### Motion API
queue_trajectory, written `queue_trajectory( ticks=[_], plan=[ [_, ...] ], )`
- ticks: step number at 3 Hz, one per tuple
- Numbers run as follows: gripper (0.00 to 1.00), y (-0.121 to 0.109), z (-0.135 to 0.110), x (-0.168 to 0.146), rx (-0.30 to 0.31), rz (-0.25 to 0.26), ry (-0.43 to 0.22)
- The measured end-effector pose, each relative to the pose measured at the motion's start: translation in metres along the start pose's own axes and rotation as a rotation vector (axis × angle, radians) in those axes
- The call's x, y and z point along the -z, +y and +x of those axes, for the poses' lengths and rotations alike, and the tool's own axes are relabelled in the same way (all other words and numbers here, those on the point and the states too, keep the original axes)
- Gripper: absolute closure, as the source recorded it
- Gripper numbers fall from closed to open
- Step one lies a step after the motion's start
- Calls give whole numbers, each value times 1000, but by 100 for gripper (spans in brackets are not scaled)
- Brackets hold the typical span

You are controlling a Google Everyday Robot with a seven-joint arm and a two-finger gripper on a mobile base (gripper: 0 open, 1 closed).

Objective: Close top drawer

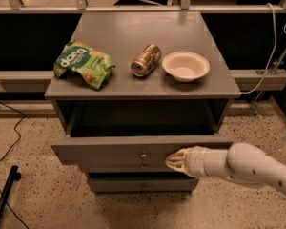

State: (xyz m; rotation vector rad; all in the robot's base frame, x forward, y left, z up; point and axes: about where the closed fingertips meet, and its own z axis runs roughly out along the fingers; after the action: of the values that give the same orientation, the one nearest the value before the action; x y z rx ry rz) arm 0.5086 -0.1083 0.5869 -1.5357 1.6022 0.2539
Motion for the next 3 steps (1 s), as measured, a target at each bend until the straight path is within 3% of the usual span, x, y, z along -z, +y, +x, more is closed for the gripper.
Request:
queue_trajectory(
  ticks=[2, 3],
  plan=[
    [100, -63, 11, -40, 32, -13, -55],
    [100, -72, 8, -50, 41, -23, -78]
  ],
)
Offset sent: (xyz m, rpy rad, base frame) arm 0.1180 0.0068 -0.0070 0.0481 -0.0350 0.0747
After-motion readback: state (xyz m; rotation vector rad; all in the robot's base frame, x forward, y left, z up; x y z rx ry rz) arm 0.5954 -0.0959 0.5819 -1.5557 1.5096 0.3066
